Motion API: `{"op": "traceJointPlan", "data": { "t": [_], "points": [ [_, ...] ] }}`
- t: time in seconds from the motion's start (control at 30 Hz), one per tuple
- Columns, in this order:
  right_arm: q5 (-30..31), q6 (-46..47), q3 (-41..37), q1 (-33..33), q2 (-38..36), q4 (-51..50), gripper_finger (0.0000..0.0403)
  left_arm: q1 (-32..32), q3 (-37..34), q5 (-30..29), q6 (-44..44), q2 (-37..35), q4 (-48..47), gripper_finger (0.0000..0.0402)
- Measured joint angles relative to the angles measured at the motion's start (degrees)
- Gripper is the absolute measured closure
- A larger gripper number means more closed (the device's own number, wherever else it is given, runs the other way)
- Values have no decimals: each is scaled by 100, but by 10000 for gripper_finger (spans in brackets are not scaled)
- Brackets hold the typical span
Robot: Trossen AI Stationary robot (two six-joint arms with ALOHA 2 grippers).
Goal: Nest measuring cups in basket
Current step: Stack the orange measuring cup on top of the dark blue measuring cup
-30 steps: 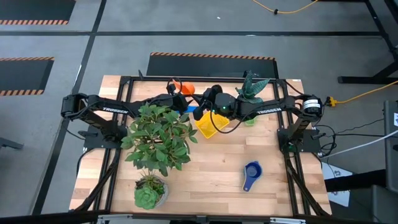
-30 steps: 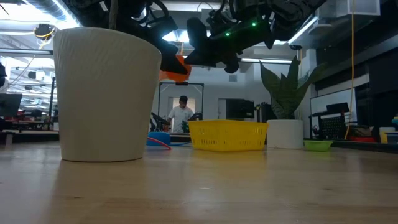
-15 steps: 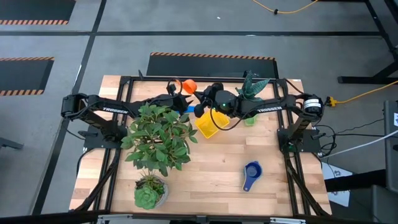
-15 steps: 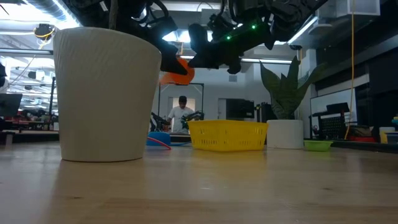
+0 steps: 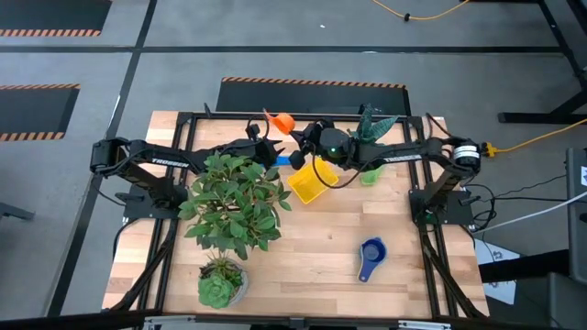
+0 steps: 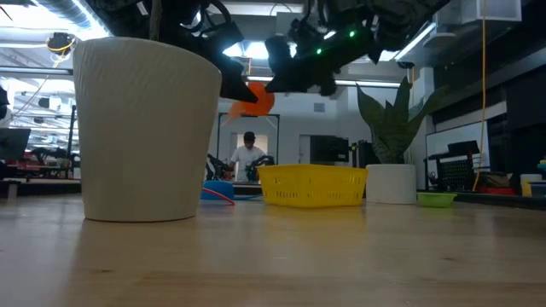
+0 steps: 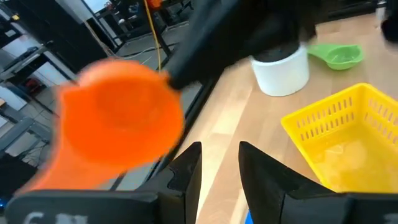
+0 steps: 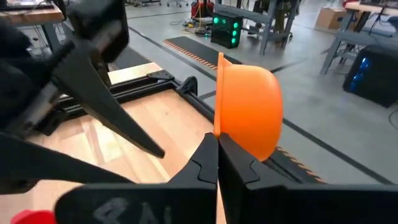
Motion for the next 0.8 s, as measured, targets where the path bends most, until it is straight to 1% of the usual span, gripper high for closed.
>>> {"op": "traceJointPlan", "data": {
  "t": [0.1, 0.23, 0.37, 0.47, 0.53, 0.63, 0.8],
  "points": [
    [-8, -122, 1, -22, -347, -356, 403, -11, -3, 206, -3, 0, -7, 303],
    [-6, -134, 1, -72, -976, -1178, 403, -26, -3, 440, -8, 2, -4, 303],
    [-12, -87, 2, -72, -1673, -2169, 403, -56, -3, 441, -4, 2, -7, 303],
    [-176, 113, 2, -68, -2228, -2982, 403, -57, -3, 444, -3, 2, -7, 303],
    [-448, 365, 2, -70, -2576, -3534, 403, -57, -3, 450, -2, 2, -7, 303],
    [-1017, 793, 2, -71, -3071, -4258, 403, -57, -3, 464, -1, 2, -6, 303],
    [-2368, 1716, 2, -68, -3735, -5408, 403, -57, -3, 463, -1, 2, -7, 303]
  ]
}}
